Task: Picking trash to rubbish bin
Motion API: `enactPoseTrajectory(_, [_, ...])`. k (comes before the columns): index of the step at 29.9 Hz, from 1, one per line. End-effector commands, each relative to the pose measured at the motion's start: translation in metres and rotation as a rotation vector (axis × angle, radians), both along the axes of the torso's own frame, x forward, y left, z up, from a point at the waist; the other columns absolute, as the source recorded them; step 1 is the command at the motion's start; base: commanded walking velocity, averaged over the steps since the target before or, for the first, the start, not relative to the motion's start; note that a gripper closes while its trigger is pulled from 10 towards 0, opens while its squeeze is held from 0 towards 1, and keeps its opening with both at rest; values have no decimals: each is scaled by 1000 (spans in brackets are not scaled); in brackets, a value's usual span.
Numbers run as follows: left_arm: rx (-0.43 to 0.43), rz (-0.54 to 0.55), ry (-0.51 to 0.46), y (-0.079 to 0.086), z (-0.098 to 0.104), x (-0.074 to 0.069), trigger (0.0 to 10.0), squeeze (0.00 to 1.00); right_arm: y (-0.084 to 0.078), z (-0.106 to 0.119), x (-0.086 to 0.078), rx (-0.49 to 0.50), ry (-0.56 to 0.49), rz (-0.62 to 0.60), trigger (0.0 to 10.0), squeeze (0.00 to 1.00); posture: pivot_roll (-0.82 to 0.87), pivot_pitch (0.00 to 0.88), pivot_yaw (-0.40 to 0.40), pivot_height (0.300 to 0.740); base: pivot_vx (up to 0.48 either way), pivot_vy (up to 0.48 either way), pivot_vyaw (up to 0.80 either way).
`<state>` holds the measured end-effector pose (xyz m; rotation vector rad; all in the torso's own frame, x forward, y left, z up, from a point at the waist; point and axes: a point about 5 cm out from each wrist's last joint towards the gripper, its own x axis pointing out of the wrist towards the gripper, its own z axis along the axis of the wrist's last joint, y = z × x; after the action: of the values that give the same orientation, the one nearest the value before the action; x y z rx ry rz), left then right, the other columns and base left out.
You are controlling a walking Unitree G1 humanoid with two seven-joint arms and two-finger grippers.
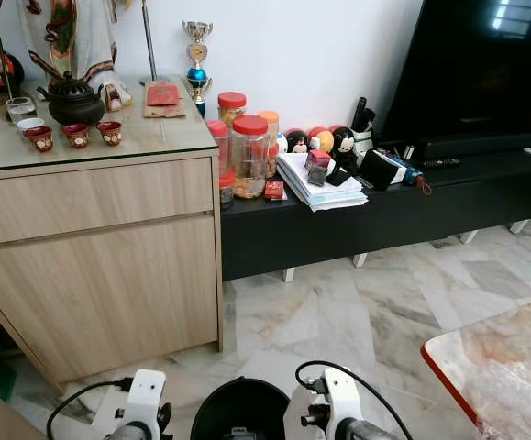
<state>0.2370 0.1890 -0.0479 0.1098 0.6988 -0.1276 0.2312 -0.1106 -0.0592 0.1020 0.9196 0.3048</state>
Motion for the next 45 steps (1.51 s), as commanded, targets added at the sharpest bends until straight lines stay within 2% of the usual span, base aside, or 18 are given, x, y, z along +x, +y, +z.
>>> enactPoseTrajectory(1, [-34, -43, -38, -9, 7, 10, 10000, 0, 3, 9, 13, -16, -65, 6, 10000, 0, 154, 10, -106, 740, 0, 0, 0])
enactPoseTrajectory(4, [-116, -158, -15, -25, 7, 10, 10000, 0, 9, 12, 17, -59, -79, 20, 10000, 0, 158, 7, -108, 740, 0, 0, 0])
enactPoseTrajectory(6, [-136, -185, -8, -28, 6, 9, 10000, 0, 12, 13, 18, -57, -84, 33, 10000, 0, 158, 3, -101, 740, 0, 0, 0])
enactPoseTrajectory(13, [-144, -216, 26, -23, 2, 2, 10000, 0, 27, 19, 23, -87, -130, 138, 10000, 0, 158, 3, -101, 740, 0, 0, 0])
enactPoseTrajectory(23, [-170, -255, 23, -24, 6, 5, 10000, 0, 36, 25, 29, -57, -152, 166, 10000, 0, 177, 13, -106, 740, 0, 0, 0])
enactPoseTrajectory(24, [-165, -260, 21, -24, 6, 6, 10000, 0, 38, 26, 30, -48, -153, 162, 10000, 788, 173, 15, -105, 740, 0, 0, 0])
enactPoseTrajectory(25, [-162, -263, 20, -24, 6, 6, 10000, 0, 38, 27, 30, -41, -154, 160, 10000, 788, 173, 15, -105, 740, 0, 0, 0])
enactPoseTrajectory(26, [-159, -269, 20, -25, 7, 6, 10000, 0, 39, 27, 30, -38, -155, 160, 10000, 1000, 173, 15, -105, 740, 0, 0, 0])
enactPoseTrajectory(34, [-162, -283, 21, -26, 7, 7, 10000, 0, 40, 26, 28, -27, -150, 162, 10000, 1000, 171, 17, -103, 740, 0, 0, 0])
enactPoseTrajectory(45, [-159, -283, 28, -26, 6, 5, 10000, 0, 38, 32, 36, 4, -174, 139, 10000, 1000, 172, 24, -108, 740, 0, 0, 0])
